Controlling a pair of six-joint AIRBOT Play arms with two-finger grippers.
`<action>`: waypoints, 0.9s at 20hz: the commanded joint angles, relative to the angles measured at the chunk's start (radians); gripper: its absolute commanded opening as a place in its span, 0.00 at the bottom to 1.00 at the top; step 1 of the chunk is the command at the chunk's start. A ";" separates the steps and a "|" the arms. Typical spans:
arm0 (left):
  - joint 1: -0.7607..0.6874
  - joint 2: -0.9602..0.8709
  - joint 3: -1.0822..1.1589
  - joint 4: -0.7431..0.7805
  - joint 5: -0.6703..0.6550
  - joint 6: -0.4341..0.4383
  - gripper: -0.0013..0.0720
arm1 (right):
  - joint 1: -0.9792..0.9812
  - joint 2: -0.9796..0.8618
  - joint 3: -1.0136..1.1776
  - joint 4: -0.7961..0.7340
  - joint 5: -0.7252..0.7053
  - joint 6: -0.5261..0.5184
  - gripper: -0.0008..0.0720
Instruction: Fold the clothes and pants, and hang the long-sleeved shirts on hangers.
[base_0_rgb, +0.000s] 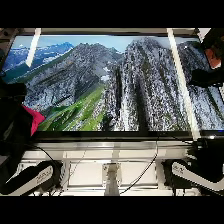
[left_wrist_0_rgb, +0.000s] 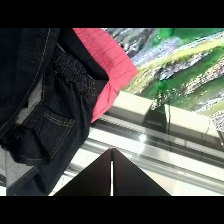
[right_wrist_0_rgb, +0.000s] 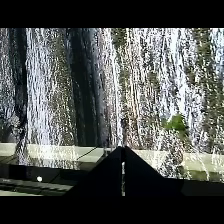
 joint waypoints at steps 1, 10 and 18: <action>0.001 0.001 -0.001 0.000 0.009 0.001 0.03 | 0.000 0.000 0.000 0.000 0.000 0.001 0.04; 0.006 -0.108 -0.001 0.111 0.079 0.001 0.03 | 0.000 0.000 0.000 0.000 0.000 0.000 0.04; 0.054 -0.361 -0.001 0.294 0.096 0.004 0.62 | 0.000 0.000 0.000 0.000 -0.001 0.000 0.04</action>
